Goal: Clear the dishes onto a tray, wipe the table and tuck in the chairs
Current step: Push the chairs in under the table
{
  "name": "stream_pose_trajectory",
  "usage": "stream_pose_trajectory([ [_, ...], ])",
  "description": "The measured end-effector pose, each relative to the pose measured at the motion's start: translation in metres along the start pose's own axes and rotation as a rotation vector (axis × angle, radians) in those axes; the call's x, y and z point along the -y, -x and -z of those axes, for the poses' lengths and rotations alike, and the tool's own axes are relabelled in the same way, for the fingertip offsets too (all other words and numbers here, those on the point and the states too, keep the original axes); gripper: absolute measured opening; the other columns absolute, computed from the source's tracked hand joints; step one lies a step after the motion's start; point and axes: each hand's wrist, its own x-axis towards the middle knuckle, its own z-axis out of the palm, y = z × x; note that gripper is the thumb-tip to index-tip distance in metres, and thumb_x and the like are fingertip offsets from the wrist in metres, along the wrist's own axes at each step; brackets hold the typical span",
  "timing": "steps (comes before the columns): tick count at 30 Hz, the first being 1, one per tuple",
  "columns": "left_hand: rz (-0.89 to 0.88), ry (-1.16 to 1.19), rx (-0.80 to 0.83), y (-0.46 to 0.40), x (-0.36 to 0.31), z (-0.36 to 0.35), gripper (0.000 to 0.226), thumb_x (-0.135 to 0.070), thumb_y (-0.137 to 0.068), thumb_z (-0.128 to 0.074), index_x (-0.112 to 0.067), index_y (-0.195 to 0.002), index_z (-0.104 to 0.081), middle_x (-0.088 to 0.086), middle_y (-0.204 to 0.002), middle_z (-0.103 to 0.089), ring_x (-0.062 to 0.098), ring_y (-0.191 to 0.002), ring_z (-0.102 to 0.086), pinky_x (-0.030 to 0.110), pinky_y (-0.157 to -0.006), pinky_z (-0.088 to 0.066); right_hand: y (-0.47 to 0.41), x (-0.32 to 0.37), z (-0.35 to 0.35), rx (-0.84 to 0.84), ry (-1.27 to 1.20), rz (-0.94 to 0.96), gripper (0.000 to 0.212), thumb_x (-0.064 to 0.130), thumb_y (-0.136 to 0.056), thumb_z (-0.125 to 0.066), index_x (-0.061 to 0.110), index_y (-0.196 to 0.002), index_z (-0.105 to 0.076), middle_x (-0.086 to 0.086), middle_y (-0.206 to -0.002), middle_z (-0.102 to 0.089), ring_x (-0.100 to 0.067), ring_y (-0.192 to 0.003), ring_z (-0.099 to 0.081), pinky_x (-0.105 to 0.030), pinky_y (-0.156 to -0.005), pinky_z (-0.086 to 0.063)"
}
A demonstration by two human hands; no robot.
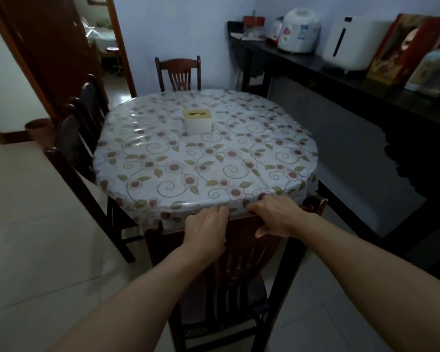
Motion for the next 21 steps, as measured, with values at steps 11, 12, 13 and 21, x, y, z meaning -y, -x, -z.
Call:
stream_pose_trajectory([
  [11,-0.041,-0.042,0.046,-0.093,-0.017,-0.026,0.049,-0.025,-0.08,-0.067,-0.019,-0.12,-0.04,0.0,-0.108,-0.055,0.022,-0.098,-0.054,0.031,-0.067,-0.032,-0.033,-0.075,-0.012,0.015,-0.005,-0.045,0.046,0.045,-0.079,-0.068,0.017,-0.112,-0.053,-0.009,-0.102,-0.06,-0.03,-0.094,-0.06,-0.035,-0.072,-0.043],
  [12,-0.038,-0.049,0.054,-0.1,-0.021,-0.028,0.05,-0.025,-0.08,-0.067,-0.018,-0.121,-0.039,0.001,-0.108,-0.055,0.022,-0.098,-0.054,0.031,-0.066,-0.031,-0.036,-0.084,-0.014,0.008,0.002,-0.035,0.046,0.045,-0.079,-0.068,0.016,-0.112,-0.053,-0.009,-0.102,-0.061,-0.029,-0.093,-0.06,-0.035,-0.07,-0.042],
  [13,-0.037,-0.053,0.059,-0.107,-0.026,-0.031,0.048,-0.024,-0.08,-0.067,-0.018,-0.119,-0.039,0.001,-0.108,-0.055,0.022,-0.096,-0.054,0.031,-0.065,-0.031,-0.038,-0.094,-0.017,0.0,0.012,-0.024,0.046,0.046,-0.079,-0.068,0.016,-0.111,-0.053,-0.009,-0.101,-0.061,-0.029,-0.092,-0.061,-0.033,-0.068,-0.041],
  [21,0.0,-0.099,0.048,-0.144,-0.071,-0.054,0.051,-0.024,-0.08,-0.065,-0.019,-0.125,-0.041,0.001,-0.107,-0.054,0.022,-0.095,-0.055,0.032,-0.059,-0.026,-0.043,-0.157,-0.044,-0.104,0.038,0.027,0.046,0.046,-0.079,-0.067,0.02,-0.115,-0.053,-0.006,-0.101,-0.066,-0.027,-0.091,-0.062,-0.03,-0.065,-0.034],
])
